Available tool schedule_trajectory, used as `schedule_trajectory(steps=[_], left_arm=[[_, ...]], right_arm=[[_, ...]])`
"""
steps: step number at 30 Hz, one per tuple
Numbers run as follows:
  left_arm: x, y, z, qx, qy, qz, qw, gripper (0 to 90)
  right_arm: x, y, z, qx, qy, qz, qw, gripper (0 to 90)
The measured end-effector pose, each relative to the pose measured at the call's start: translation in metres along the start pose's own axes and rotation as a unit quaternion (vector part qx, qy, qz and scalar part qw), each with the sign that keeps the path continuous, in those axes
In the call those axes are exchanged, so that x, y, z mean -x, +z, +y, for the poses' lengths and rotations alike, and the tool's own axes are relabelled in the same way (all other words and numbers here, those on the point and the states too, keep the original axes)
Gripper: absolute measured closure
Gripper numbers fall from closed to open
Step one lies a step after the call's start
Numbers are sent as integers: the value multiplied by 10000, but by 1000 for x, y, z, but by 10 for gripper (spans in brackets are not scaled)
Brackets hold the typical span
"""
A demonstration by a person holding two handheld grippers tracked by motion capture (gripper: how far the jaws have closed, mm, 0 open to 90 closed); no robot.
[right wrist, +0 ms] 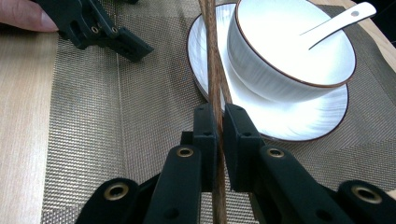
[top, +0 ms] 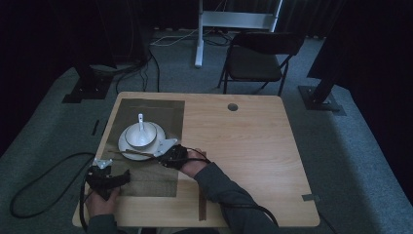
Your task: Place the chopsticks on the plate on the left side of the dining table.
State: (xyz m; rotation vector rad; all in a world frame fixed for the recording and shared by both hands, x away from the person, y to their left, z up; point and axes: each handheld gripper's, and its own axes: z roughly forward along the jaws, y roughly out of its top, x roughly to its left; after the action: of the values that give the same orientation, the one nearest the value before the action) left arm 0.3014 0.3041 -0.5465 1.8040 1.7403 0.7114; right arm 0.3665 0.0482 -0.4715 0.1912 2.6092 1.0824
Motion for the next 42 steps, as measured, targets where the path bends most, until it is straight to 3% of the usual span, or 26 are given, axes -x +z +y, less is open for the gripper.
schedule_trajectory(steps=[19, 42], left_arm=[[0, 0, 0, 1, -1, 0, 10000, 14], [0, 0, 0, -8, 1, -3, 10000, 14]], right_arm=[[0, 20, 18, -63, -130, 121, 9998, 840], [0, 47, 34, -74, -111, 320, 9994, 840]])
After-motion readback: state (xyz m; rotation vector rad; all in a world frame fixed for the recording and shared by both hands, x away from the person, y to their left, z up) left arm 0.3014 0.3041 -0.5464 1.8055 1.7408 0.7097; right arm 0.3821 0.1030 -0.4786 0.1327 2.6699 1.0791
